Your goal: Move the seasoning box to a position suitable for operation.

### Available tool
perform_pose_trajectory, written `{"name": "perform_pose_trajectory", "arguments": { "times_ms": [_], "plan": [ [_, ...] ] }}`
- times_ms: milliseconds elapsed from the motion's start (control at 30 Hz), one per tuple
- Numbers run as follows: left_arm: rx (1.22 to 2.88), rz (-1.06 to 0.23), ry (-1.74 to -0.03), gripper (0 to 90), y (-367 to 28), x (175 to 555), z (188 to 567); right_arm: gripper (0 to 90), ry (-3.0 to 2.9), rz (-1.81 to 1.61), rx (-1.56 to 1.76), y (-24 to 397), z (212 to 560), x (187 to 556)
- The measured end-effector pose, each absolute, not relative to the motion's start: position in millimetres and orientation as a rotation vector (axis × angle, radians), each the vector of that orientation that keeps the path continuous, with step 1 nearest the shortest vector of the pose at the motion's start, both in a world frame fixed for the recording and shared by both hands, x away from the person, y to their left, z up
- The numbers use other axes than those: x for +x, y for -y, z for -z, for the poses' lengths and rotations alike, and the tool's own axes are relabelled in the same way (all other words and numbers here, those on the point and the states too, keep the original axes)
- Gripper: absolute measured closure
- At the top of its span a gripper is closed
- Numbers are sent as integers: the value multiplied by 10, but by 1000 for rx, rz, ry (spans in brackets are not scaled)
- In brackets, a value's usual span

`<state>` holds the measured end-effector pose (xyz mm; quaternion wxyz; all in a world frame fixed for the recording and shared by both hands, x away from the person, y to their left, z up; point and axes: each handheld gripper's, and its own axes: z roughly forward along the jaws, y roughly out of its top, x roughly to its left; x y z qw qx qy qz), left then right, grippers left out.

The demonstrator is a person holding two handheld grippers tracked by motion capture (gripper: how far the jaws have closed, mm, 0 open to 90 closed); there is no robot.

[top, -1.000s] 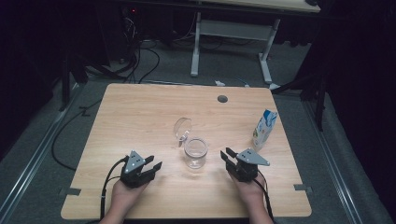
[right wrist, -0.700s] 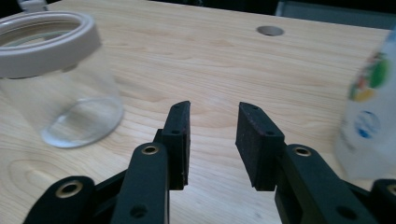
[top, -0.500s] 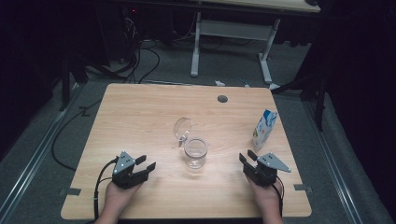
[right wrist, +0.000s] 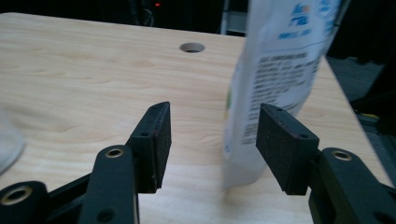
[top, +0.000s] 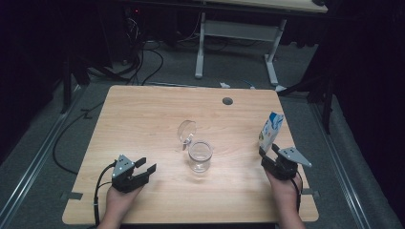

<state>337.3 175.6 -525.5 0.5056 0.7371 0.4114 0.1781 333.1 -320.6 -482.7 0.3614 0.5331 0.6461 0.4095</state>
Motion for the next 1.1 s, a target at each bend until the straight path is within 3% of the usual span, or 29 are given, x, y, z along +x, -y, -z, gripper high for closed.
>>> {"name": "perform_pose_trajectory", "arguments": {
  "times_ms": [167, 500, 800, 1100],
  "plan": [
    [1777, -429, -983, 470, -1766, 3373, 5257, 578, -1633, -1011, 1401, 3247, 4778, 3479],
    [1759, -435, -972, 471, -1781, 3349, 5234, 601, -1591, -935, 1455, 3194, 4762, 3651],
    [1760, -432, -968, 471, -1773, 3345, 5233, 900, -1589, -910, 1452, 3244, 4760, 3639],
    [1755, -437, -972, 471, -1780, 3341, 5233, 892, -1606, -954, 1427, 3382, 4788, 3480]
  ]
}}
